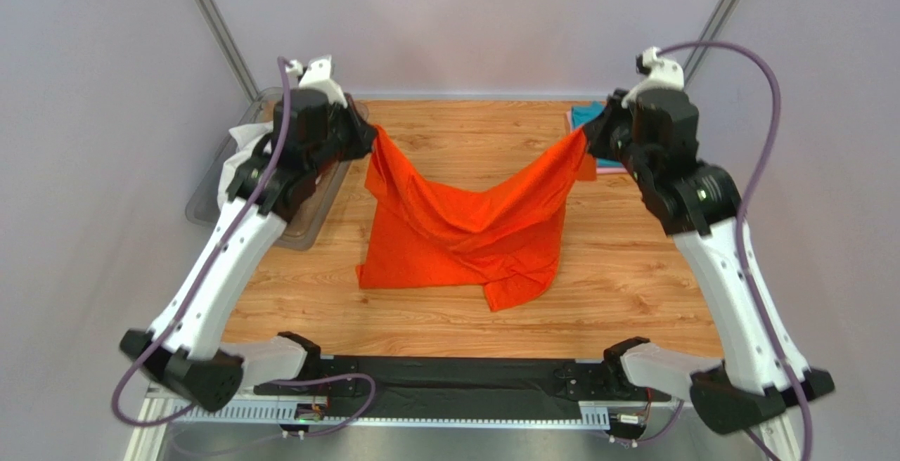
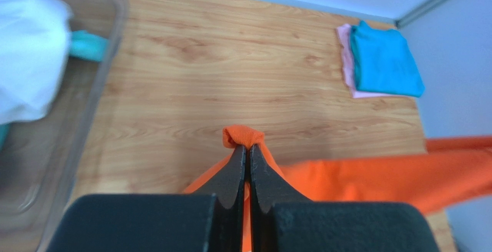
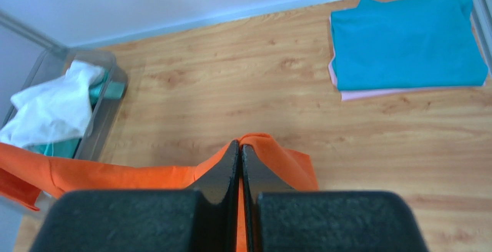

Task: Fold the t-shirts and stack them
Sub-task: Flatten the tshirt out

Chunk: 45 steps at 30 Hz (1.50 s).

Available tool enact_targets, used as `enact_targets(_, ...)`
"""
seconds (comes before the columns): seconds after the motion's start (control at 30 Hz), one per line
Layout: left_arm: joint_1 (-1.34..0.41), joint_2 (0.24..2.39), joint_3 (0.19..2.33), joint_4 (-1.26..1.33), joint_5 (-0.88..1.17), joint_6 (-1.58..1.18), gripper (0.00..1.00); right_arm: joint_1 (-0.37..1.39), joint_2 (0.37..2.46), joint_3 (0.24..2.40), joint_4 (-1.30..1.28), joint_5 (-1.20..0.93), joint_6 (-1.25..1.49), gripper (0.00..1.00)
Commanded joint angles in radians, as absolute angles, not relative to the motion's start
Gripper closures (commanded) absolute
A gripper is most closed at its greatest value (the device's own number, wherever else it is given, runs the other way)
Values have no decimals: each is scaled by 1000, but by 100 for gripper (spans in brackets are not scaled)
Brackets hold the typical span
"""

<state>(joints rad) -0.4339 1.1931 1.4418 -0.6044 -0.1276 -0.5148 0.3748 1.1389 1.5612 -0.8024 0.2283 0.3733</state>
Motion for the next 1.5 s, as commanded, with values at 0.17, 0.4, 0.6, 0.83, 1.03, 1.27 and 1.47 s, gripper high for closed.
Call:
enact_targets(0.17, -242, 1551, 2159, -725, 356, -506, 100, 230, 1511, 2314, -819, 14, 305, 100)
enact_targets(0.4, -195, 1407, 2114, -750, 348, -505, 100, 153, 1379, 2206, -830, -83, 308, 100)
enact_targets(0.6, -181, 1195, 1659, -791, 310, -512, 100, 114, 1165, 1778, -930, -66, 301, 100)
enact_targets(0.83, -181, 1039, 1004, -649, 270, -565, 100, 103, 1018, 1213, -933, -2, 317, 98)
enact_targets(1.03, -181, 1101, 720, -525, 275, -594, 68, 97, 1188, 924, -834, 115, 359, 72)
enact_targets(1.27, -184, 1008, 727, -561, 273, -617, 0, 97, 1229, 965, -865, 190, 407, 0)
enact_targets(1.47, -228, 954, 787, -603, 253, -623, 0, 100, 1114, 976, -858, 66, 384, 0)
